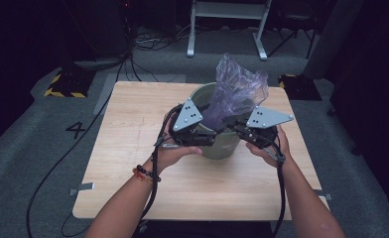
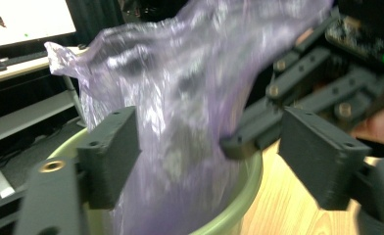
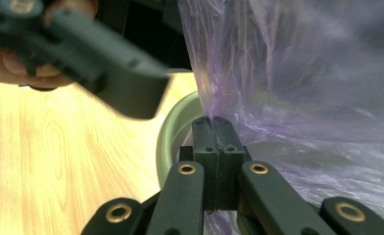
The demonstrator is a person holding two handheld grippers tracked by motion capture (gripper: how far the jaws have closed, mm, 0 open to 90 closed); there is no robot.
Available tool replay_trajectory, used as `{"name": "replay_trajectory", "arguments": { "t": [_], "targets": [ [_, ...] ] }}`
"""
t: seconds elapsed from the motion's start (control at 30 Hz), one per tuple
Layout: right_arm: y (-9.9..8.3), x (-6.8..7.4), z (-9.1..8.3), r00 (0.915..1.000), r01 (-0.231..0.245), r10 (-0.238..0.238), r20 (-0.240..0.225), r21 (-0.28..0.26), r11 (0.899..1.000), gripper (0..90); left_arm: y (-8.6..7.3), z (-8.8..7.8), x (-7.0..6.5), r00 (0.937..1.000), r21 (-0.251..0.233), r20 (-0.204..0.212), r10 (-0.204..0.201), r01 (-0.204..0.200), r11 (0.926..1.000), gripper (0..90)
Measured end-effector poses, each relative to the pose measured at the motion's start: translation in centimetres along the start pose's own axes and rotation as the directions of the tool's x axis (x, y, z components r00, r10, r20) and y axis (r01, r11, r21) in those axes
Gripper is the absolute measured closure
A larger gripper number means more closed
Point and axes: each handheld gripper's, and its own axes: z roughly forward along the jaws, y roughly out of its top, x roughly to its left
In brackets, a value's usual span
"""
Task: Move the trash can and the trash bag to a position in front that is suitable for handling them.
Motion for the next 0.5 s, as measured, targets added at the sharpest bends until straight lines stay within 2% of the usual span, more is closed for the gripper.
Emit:
{"name": "replay_trajectory", "arguments": {
  "t": [0.1,0.2,0.23,0.4,0.5],
  "targets": [
    [-0.4,0.5,0.2,1.0,0.006,-0.006,0.003,0.002,1.0,90.0,0.5,0.0,-0.1,0.9999,-0.013,-0.016,0.006,-0.006,0.9999,37.4],
    [-0.7,0.7,0.4,1.0,0.0,0.0,0.001,0.0,1.0,90.0,0.7,0.1,0.1,0.9999,-0.01,-0.007,0.013,-0.013,0.9999,52.6],
    [-0.8,0.8,0.4,1.0,0.0,0.0,0.002,-0.002,1.0,90.0,0.7,0.1,0.2,0.9997,-0.006,0.013,0.021,-0.021,0.9998,57.0],
    [-0.9,1.3,0.3,1.0,0.007,-0.007,0.003,-0.008,1.0,89.1,0.7,0.0,0.3,0.9977,0.004,0.04,0.055,-0.055,0.9985,80.7],
    [-0.9,1.5,0.1,0.9999,0.009,-0.009,0.009,-0.014,1.0,86.3,0.6,-0.2,0.3,0.9961,0.005,0.051,0.072,-0.072,0.9974,89.0]
  ]
}}
